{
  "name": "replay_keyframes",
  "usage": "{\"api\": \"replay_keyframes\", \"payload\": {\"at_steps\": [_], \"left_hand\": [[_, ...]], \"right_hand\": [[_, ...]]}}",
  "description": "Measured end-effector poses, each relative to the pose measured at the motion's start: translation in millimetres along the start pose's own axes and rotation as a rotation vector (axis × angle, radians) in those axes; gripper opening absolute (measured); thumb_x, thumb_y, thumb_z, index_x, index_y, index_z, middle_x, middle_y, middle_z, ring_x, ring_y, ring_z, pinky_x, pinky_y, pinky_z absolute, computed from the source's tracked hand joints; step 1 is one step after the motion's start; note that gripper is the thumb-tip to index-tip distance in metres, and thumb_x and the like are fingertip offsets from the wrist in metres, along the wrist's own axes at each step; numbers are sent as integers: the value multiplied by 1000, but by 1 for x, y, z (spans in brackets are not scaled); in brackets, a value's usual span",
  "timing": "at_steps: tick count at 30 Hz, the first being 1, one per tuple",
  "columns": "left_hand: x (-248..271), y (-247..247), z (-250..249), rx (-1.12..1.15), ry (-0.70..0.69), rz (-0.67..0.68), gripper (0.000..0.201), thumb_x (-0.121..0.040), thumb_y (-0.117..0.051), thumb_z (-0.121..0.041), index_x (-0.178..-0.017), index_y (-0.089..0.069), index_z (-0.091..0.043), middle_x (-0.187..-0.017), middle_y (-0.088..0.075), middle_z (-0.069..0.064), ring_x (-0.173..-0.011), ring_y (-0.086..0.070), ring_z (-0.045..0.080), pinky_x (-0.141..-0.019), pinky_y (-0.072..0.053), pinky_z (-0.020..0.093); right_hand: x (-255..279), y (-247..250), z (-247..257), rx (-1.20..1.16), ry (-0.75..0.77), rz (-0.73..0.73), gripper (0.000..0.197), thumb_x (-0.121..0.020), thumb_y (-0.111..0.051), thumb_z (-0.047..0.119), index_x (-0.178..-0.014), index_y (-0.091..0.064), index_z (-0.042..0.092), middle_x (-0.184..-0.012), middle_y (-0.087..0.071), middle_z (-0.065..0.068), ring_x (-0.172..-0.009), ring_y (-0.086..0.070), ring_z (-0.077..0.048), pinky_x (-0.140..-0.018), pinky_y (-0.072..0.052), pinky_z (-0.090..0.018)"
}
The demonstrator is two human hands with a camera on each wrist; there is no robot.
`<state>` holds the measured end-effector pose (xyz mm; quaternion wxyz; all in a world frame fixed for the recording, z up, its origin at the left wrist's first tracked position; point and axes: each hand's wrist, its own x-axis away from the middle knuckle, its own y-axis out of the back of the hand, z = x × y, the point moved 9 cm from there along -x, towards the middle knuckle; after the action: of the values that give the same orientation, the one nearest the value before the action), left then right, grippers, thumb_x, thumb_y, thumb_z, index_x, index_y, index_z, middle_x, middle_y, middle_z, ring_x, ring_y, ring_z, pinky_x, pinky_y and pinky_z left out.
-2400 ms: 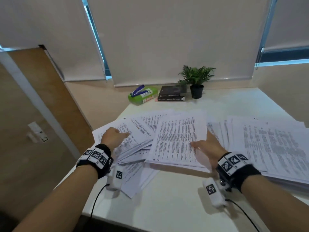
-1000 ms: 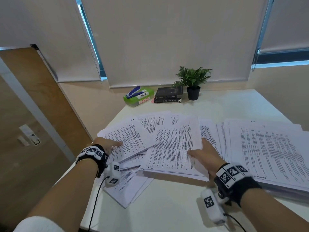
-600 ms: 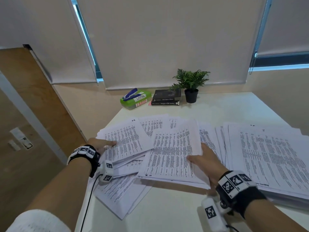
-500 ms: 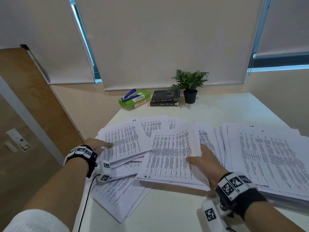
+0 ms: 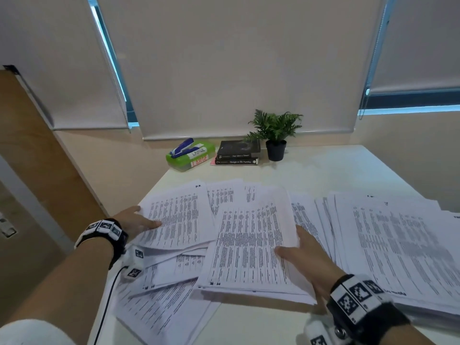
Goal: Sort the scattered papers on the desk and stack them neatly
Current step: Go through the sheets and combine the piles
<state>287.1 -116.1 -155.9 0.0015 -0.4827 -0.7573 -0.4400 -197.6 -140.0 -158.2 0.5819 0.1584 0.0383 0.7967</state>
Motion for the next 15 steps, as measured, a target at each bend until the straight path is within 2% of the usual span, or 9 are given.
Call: {"api": "replay_keyframes", "payload": {"at_steps": [2, 4, 5, 7, 9, 11, 13, 14, 15], "left_hand": [[-22, 2, 3, 163, 8, 58, 132, -62, -104, -23, -167, -23, -19, -174, -22, 12, -157, -30, 37, -127, -26, 48], [-21, -2, 2, 94, 32, 102, 155, -36, -111, -36, -166, -26, -24, -175, -20, 9, -158, -26, 36, -128, -24, 52], [-15, -2, -2, 25, 19, 97, 149, -44, -108, -41, -166, -27, -19, -174, -20, 8, -158, -26, 35, -128, -24, 50], [1, 4, -16, -183, 14, 76, 109, -73, -96, -38, -160, -38, -6, -170, -31, 12, -154, -33, 34, -125, -31, 46], [11, 18, -34, -380, 16, 35, 82, -77, -92, -38, -141, -59, 1, -155, -52, 18, -141, -50, 35, -116, -42, 44], [24, 34, -64, -580, -70, -29, 61, -79, -90, -44, -113, -72, 3, -123, -71, 21, -114, -66, 35, -97, -50, 39], [44, 48, -97, -673, -128, -68, 46, -83, -86, -45, -84, -68, -3, -81, -69, 13, -71, -65, 26, -65, -48, 29], [55, 53, -113, -674, -145, -82, 45, -85, -85, -44, -83, -66, -3, -76, -67, 8, -63, -62, 21, -58, -45, 27], [62, 56, -129, -684, -170, -90, 44, -87, -83, -44, -90, -69, -3, -83, -71, 5, -67, -65, 19, -58, -45, 26]], "right_hand": [[-2, 2, -1, 10, -6, -9, 50, -92, -74, 13, -136, -53, 24, -123, -69, 3, -113, -67, -22, -104, -53, -51], [-1, 2, -1, 17, -20, -16, 55, -92, -76, 16, -140, -51, 23, -126, -68, 2, -114, -67, -23, -105, -53, -52], [-1, 1, -1, 23, -25, -23, 60, -91, -77, 18, -143, -49, 23, -130, -67, 1, -116, -66, -24, -105, -52, -53], [0, 0, -1, 27, -29, -29, 67, -89, -79, 22, -147, -46, 24, -136, -65, 2, -120, -65, -24, -107, -50, -53], [-1, 1, -2, 36, -25, -28, 65, -88, -79, 24, -145, -47, 25, -137, -64, 5, -121, -64, -22, -108, -49, -50], [-1, 1, -2, 40, -23, -17, 57, -90, -78, 21, -140, -51, 27, -130, -66, 6, -117, -66, -21, -106, -51, -49], [-1, 2, -3, 49, -19, -19, 59, -90, -79, 22, -141, -51, 28, -130, -68, 5, -116, -67, -22, -105, -53, -52], [-1, 1, -2, 53, -17, -15, 59, -90, -79, 23, -142, -51, 28, -130, -68, 5, -116, -67, -22, -105, -53, -52], [-1, 1, -2, 47, -11, -16, 59, -90, -78, 22, -142, -52, 27, -129, -69, 5, -115, -68, -21, -104, -53, -51]]}}
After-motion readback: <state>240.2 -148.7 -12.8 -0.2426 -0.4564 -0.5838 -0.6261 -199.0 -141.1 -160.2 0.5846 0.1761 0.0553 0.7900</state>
